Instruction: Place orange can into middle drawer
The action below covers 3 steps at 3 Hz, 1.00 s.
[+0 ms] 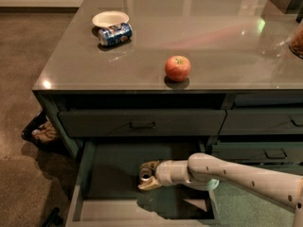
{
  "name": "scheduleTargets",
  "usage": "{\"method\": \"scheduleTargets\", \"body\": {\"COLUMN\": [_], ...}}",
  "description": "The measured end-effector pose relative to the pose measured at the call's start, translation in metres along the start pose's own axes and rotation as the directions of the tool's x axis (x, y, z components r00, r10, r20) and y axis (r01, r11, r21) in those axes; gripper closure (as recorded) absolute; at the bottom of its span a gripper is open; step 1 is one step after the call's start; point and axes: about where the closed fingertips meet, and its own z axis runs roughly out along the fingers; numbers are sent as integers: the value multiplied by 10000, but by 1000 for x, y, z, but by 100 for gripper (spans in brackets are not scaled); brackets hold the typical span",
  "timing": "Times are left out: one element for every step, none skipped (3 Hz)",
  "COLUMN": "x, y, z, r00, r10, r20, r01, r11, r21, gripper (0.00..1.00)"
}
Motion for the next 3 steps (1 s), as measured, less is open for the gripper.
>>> {"method": "scheduleTargets", "body": {"x": [0,0,0], "y": [0,0,0], "z": [0,0,0], "r00": [10000,10000,10000], "r10": [1,1,1], "r20": [-3,-3,-3], "r01": [-1,-1,-1], "r11": [10000,10000,10000], "r21": [-10,-11,-11], "gripper": [100,82,58]}}
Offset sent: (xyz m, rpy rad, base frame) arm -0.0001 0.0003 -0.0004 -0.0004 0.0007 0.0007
